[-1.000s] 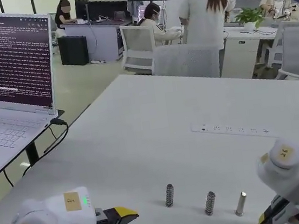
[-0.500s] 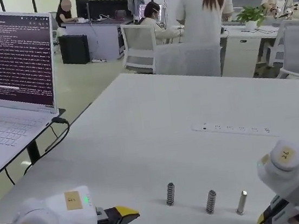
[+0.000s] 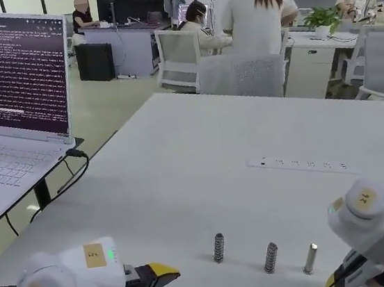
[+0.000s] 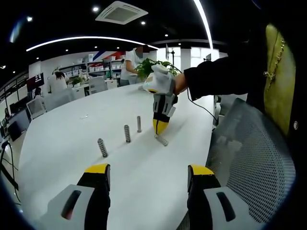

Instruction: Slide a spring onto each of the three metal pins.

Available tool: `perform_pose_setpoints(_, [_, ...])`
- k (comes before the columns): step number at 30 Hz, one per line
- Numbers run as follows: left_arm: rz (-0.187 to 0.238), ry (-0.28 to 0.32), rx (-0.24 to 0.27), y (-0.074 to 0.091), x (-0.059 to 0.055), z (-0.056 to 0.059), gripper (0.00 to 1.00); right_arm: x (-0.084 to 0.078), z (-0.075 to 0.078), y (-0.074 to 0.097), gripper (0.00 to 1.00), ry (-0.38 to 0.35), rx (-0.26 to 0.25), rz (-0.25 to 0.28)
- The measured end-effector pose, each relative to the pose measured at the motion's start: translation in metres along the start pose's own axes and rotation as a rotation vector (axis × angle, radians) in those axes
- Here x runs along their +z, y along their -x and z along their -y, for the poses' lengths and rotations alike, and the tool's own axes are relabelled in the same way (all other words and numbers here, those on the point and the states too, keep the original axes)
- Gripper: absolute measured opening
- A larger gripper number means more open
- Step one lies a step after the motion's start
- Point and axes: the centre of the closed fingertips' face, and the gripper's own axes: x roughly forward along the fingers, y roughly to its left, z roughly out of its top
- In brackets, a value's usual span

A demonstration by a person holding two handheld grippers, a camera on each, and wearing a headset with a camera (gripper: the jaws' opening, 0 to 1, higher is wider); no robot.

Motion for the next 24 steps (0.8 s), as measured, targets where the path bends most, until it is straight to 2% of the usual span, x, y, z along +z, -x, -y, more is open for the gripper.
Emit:
perform_pose_setpoints(8, [0.001, -0.001, -0.004, -0.0005, 0.0005, 0.0014, 0.61, -0.0007, 0.0004, 0.0036, 0.0, -0.004, -0.024, -0.002])
perform_pose_setpoints(15, [0.004, -0.004, -0.006, -0.0005, 0.0017, 0.0016, 0.6, -0.0049, -0.0009, 0.0013, 0.0, -0.028, -0.011, -0.02])
perform_pose_setpoints(24, [0.002, -0.001, -0.005, -0.0007, 0.0006, 0.0011, 0.6, -0.0037, -0.0022, 0.0034, 0.0, -0.037, 0.003, -0.018])
